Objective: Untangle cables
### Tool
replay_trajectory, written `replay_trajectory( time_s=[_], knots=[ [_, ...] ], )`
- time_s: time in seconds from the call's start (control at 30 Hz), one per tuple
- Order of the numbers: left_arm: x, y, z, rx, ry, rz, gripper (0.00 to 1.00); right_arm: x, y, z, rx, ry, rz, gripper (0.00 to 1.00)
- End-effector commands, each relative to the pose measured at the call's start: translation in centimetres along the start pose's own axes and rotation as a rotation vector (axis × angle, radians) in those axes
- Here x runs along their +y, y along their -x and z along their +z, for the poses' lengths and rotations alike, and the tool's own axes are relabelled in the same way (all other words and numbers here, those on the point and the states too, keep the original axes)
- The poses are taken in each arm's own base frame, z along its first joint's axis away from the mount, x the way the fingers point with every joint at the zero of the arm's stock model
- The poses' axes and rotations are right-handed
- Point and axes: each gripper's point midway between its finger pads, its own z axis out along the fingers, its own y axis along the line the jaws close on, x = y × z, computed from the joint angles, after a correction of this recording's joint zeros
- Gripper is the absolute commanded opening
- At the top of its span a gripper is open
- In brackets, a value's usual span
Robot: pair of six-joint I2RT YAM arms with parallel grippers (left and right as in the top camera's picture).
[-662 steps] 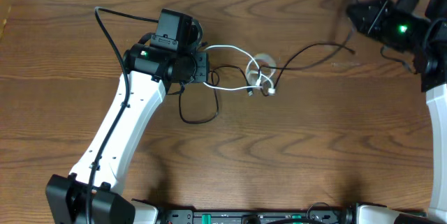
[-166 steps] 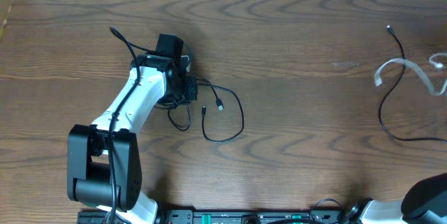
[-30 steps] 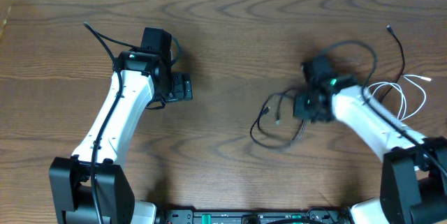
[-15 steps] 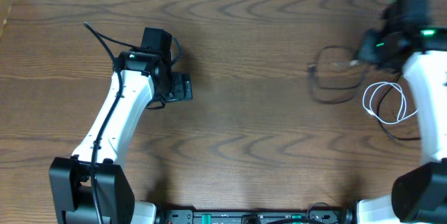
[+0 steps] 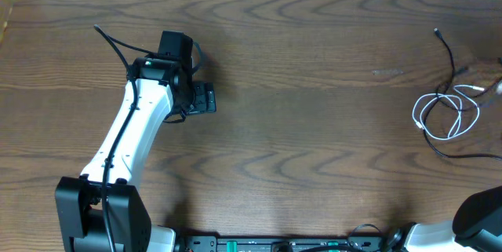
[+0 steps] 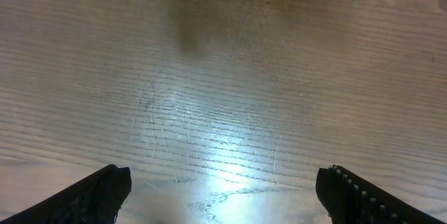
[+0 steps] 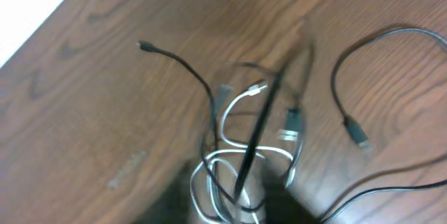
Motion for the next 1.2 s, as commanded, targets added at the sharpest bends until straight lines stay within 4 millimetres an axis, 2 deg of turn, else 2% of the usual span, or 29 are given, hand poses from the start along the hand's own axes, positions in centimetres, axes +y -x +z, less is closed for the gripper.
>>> replay_trajectory(
  time_s=[0.0,0.03,0.07,0.17,0.3,0.43,0.57,0.7,0.8,0.93,1.03,1.17],
  knots=[
    [0.1,0.3,-0.6,-0.018,0.005,0.011,0.91,1.2,-0.1,-1.2,0.006,0.064,-0.011,0.71],
    [0.0,0.3,-0.6,-0.016,-0.003,0.012,0.90,1.3,-0.4,-1.2,0.016,0.063,-0.012,0.83],
    [-0.1,0.3,-0.6,-0.014,-0.011,0.012,0.91,1.3,-0.7,-1.2,0.027,0.062,-0.014,0.89],
    [-0.2,0.4,-0.6,-0.018,-0.012,0.012,0.91,2.5,-1.7,-1.3,0.070,0.111,-0.047,0.97],
    [-0.3,1.0,-0.6,-0.043,-0.018,0.013,0.91,5.9,-3.6,-2.0,0.136,0.282,-0.153,0.99],
    [-0.8,2.4,-0.7,-0.103,-0.035,0.014,0.91,9.6,-6.2,-3.1,0.207,0.430,-0.264,0.99],
    [-2.5,3.9,-1.1,-0.162,-0.116,0.024,0.91,13.5,-9.6,-4.2,0.263,0.515,-0.429,0.99],
    [-3.8,4.4,-1.4,-0.176,-0.192,0.034,0.91,16.5,-12.9,-4.9,0.288,0.535,-0.608,0.99],
    [-3.6,4.1,-1.3,-0.167,-0.178,0.056,0.91,17.2,-14.6,-4.5,0.289,0.453,-0.699,0.99],
    [-2.8,2.9,-1.0,-0.119,-0.139,0.053,0.91,16.9,-17.2,-3.3,0.317,0.350,-0.793,0.99],
    [-2.3,1.1,-0.8,-0.045,-0.119,0.048,0.91,16.4,-19.9,-2.1,0.369,0.323,-0.829,0.99],
    [-1.4,-1.7,-0.7,0.072,-0.088,0.040,0.91,15.1,-22.2,-0.5,0.438,0.281,-0.739,0.99]
  ],
)
